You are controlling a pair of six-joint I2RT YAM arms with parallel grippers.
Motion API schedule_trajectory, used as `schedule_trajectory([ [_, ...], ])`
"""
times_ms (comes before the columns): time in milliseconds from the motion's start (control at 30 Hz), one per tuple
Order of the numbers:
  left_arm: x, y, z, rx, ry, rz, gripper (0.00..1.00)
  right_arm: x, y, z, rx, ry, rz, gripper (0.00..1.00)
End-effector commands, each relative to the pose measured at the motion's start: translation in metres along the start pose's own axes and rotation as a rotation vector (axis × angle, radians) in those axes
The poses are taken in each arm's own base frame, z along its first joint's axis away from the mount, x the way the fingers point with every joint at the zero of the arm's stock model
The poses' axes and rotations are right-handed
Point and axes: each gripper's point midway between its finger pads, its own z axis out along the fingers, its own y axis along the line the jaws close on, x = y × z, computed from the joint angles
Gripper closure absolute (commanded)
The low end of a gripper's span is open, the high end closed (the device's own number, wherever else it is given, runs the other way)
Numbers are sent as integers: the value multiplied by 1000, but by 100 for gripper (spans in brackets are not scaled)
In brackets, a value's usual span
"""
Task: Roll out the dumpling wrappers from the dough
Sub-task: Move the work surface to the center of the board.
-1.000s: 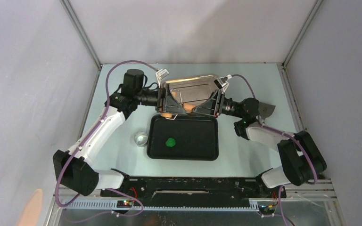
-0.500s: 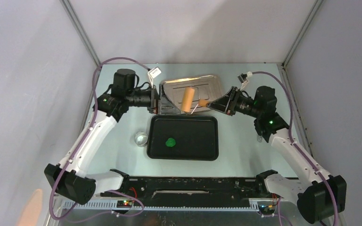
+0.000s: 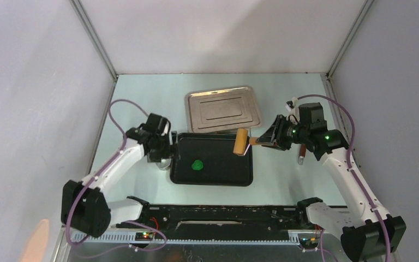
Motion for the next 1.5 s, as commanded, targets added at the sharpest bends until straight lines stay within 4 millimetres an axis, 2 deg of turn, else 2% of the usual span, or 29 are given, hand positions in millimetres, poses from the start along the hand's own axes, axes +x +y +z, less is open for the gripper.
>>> schedule_trajectory([
  [0,1,9,-9,5,-182,-131,17,5,14,-12,-26,33,-18,100],
  [133,23,4,2,106,-217,-159,17,7,16,-1,-47,84,-4,100],
  [300,38,4,11,89,-150,-159,30,1,20,6,-66,82,4,100],
  [400,46,8,23,42,-112,-169,34,-2,24,8,-80,74,2,100],
  [533,41,3,31,61,-160,-217,42,-2,23,8,-81,75,-4,100],
  [633,38,10,35,24,-186,-236,46,-2,22,9,-79,77,-6,100],
  [900,40,4,56,39,-143,-185,49,-3,23,7,-75,59,-11,100],
  [1067,42,-20,61,140,-97,-133,49,-3,21,3,-64,39,-16,100],
  [1300,37,-65,53,272,-67,-39,48,-1,22,1,-71,30,-28,100],
  [1467,39,-93,46,302,-39,45,45,7,10,5,6,51,-3,100],
])
